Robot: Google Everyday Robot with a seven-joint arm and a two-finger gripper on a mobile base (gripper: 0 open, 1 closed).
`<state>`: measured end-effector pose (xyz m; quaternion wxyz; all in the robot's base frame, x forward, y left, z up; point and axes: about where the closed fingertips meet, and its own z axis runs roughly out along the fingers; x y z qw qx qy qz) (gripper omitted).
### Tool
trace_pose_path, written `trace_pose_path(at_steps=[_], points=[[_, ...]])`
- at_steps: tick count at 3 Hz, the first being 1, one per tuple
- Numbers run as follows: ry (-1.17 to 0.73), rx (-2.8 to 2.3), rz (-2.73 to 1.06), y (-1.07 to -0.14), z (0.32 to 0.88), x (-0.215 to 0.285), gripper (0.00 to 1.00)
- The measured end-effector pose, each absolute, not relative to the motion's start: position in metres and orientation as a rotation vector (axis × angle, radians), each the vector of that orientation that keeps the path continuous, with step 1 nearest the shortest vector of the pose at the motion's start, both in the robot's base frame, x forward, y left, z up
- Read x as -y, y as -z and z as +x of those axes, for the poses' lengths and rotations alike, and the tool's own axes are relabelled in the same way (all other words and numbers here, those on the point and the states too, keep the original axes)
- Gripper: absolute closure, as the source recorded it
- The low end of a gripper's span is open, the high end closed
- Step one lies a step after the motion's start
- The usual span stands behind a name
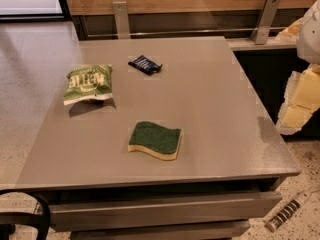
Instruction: Pick sponge
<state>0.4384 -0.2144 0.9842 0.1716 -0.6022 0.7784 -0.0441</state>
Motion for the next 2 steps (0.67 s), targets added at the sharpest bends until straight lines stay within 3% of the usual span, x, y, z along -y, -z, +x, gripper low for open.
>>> trace_pose_path(at_steps=[2], points=[[0.061,-2.186,-1.712,-0.973,0.437,0.205,0.0]])
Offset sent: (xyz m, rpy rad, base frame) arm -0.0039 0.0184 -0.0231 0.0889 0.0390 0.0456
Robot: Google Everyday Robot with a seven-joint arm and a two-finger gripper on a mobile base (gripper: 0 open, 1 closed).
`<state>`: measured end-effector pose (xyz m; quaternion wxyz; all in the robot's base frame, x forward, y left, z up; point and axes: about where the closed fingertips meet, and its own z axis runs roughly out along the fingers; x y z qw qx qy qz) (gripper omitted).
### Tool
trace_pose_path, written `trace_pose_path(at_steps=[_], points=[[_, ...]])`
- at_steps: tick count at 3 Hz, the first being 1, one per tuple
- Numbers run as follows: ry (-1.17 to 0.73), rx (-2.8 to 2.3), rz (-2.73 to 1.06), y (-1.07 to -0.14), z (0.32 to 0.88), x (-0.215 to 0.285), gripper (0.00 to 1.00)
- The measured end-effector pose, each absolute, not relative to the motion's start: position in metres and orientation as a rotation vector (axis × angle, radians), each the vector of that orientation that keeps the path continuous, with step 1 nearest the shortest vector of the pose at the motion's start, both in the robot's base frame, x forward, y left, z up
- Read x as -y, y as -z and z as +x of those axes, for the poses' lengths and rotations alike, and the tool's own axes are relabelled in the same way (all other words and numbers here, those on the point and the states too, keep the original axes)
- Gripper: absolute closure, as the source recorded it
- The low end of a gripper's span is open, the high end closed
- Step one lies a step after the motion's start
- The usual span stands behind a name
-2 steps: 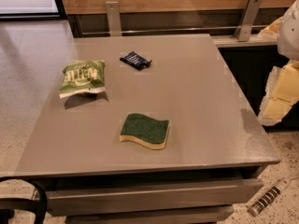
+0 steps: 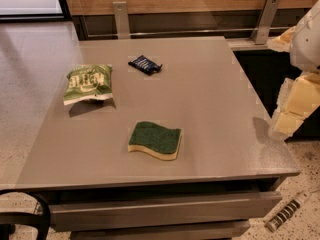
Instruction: Pick sponge
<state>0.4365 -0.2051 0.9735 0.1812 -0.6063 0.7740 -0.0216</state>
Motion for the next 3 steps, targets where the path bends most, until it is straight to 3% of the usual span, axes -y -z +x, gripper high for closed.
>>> trace_pose_path(at_steps=[3], points=[[-0.358,-1.962,-1.533,-0.931,0.436,0.134,0.0]])
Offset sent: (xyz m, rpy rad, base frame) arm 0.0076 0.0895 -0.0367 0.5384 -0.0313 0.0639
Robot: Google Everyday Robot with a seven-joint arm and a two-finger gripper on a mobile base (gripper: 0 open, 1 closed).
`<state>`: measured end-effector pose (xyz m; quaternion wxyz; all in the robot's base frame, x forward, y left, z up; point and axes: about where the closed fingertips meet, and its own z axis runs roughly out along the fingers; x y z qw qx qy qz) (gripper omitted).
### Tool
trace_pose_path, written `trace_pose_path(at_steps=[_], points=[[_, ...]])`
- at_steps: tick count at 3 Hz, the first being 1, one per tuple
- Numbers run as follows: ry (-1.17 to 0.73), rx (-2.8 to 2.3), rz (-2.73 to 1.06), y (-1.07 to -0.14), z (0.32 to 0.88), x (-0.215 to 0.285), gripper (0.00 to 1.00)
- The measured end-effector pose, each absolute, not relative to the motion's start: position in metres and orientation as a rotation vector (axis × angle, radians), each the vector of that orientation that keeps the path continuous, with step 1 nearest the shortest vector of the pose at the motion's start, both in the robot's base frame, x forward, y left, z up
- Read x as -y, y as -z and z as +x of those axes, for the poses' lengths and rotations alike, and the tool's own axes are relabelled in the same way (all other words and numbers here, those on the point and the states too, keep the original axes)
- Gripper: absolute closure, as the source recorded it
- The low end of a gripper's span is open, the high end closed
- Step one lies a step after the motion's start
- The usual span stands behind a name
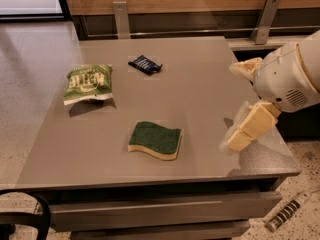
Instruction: Pick sponge
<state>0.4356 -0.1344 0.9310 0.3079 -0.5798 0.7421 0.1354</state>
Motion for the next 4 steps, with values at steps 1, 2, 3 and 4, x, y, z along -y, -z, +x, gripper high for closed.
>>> trace_pose_path(at_steps=[1,2,3,4], points=[[-0.445,-1.81,-1.431,-0.91,0.447,0.111,0.0],[-0.496,-1.741,-1.343,-0.891,0.458,0.091,0.0],[-0.545,-1.717,-1.303,-0.867,0.466,0.071,0.0],[-0.582,-1.715,-1.325,-0.853,0.469,0.056,0.0]])
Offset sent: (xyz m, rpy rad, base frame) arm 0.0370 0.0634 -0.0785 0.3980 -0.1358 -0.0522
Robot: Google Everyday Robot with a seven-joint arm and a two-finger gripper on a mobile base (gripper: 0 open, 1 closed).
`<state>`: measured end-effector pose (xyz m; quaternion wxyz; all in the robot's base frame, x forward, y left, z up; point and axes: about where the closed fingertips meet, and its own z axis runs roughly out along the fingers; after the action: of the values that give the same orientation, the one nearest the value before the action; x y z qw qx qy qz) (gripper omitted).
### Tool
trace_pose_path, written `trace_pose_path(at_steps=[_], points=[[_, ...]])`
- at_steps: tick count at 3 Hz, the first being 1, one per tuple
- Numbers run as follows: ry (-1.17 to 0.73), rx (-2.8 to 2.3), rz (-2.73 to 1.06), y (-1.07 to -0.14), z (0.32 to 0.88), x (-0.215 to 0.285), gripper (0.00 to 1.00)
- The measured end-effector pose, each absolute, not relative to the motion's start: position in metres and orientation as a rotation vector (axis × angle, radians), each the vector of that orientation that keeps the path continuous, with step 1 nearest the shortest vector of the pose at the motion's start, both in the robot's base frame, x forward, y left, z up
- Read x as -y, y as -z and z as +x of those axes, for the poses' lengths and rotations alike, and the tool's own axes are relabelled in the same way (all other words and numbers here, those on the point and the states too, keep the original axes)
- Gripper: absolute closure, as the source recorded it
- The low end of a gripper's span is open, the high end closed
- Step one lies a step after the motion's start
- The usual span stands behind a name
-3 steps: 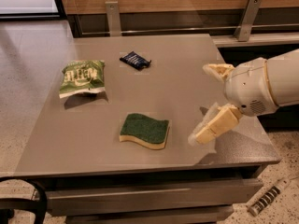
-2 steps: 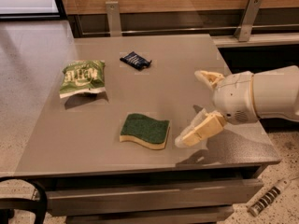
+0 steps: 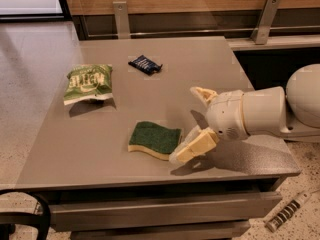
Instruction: Pick sponge
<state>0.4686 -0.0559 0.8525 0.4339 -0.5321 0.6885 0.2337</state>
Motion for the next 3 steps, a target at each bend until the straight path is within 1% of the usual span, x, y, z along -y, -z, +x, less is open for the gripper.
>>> trace_pose_path(at_steps=[2,3], points=[[-0.649,-1.703,-1.475,-0.834,0.456,0.024,0.0],[-0.674,-1.709,-1.5,-0.824,0.452,0.017,0.05]])
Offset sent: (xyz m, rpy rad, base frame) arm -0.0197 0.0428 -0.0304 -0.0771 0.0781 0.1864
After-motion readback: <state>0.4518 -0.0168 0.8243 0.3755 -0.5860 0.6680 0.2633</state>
